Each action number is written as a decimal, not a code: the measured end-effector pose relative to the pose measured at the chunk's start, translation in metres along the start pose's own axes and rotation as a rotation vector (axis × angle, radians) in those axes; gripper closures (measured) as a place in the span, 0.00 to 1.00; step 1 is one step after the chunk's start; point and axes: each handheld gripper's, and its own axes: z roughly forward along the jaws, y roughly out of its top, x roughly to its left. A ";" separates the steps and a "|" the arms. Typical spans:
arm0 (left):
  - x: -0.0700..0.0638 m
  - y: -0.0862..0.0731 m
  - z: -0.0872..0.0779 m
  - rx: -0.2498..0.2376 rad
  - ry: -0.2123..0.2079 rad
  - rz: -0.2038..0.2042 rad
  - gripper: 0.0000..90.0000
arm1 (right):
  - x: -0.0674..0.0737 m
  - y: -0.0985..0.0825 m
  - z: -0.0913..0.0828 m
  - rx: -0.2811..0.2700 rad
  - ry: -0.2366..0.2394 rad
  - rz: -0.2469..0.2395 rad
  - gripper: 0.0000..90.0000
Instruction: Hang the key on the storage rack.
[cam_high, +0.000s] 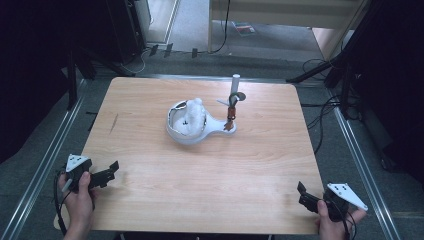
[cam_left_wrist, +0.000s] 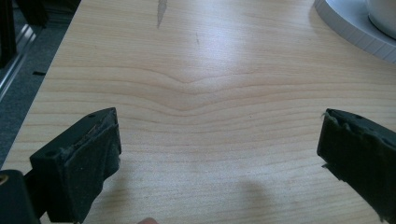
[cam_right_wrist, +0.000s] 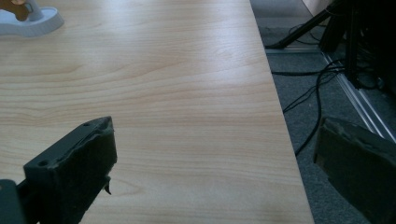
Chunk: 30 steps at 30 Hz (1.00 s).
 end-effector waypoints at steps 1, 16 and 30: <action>0.000 0.000 0.000 0.000 0.000 0.000 0.00 | -0.002 -0.001 -0.002 -0.001 0.009 0.005 0.00; 0.000 0.000 0.000 0.001 0.001 -0.001 0.00 | -0.011 -0.010 -0.001 -0.006 0.038 0.040 0.00; -0.001 0.000 0.000 0.006 0.001 0.003 0.00 | -0.010 -0.010 0.004 0.013 0.041 0.050 0.01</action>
